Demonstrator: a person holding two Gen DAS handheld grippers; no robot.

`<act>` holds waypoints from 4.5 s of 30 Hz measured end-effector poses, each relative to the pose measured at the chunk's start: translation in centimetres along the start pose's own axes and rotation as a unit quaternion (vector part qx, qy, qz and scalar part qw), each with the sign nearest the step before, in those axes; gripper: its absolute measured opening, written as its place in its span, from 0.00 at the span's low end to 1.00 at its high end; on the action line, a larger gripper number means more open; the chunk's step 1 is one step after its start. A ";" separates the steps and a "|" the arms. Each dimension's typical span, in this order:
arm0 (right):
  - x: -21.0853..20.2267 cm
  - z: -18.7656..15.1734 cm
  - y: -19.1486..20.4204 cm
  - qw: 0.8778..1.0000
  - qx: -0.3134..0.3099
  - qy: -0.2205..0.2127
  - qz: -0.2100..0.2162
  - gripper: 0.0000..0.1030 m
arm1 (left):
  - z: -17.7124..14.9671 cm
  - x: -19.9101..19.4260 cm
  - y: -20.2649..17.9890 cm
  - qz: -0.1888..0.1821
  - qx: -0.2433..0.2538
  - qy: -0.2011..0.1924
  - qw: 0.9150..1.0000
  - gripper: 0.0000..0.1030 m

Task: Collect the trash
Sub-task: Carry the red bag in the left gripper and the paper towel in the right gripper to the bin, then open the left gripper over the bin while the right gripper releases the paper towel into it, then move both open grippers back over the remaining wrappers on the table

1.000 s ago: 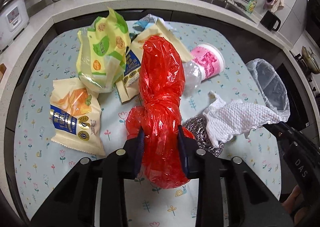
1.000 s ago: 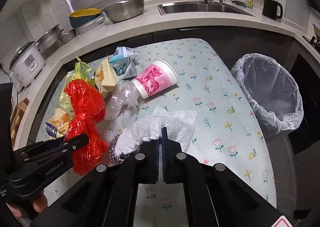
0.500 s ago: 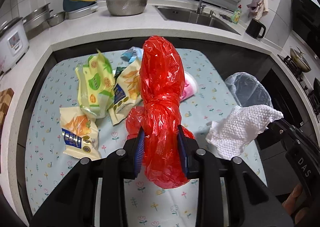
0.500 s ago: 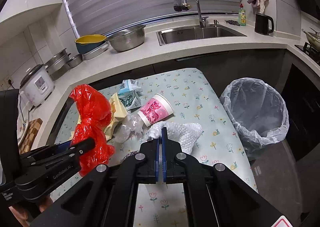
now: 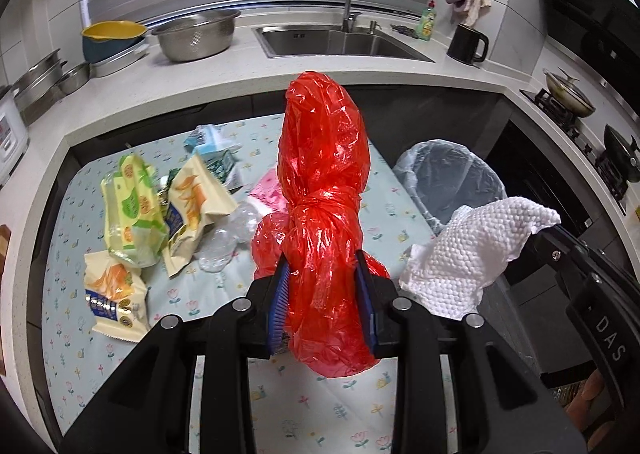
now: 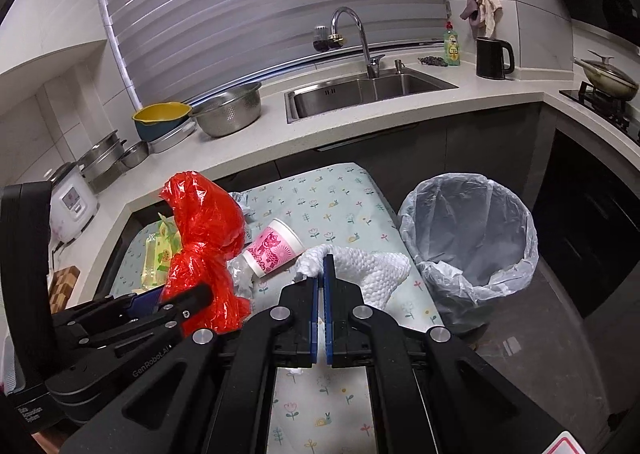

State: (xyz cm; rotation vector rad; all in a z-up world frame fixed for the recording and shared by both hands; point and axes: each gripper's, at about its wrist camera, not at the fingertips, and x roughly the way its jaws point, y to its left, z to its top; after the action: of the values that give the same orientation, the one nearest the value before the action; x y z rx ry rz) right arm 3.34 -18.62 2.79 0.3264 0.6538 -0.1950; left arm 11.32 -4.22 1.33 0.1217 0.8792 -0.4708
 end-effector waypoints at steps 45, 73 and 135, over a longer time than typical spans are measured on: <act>7.3 6.7 -20.2 0.982 0.117 -0.021 -0.147 0.02 | 8.3 17.3 -21.0 -0.124 0.139 0.063 0.981 0.55; 16.6 5.2 -20.1 0.980 0.091 0.068 -0.163 0.02 | 8.9 16.3 -10.7 -0.049 0.060 0.038 0.996 0.60; 11.8 -2.7 12.6 0.991 -0.077 0.100 0.046 0.48 | -5.9 3.1 22.4 0.126 -0.190 0.048 0.972 0.69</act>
State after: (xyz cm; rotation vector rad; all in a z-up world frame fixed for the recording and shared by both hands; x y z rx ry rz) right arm 14.59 -6.80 -3.61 0.2281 0.8460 -0.0234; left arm 18.74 16.40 -6.74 -0.0965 1.0192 -0.0550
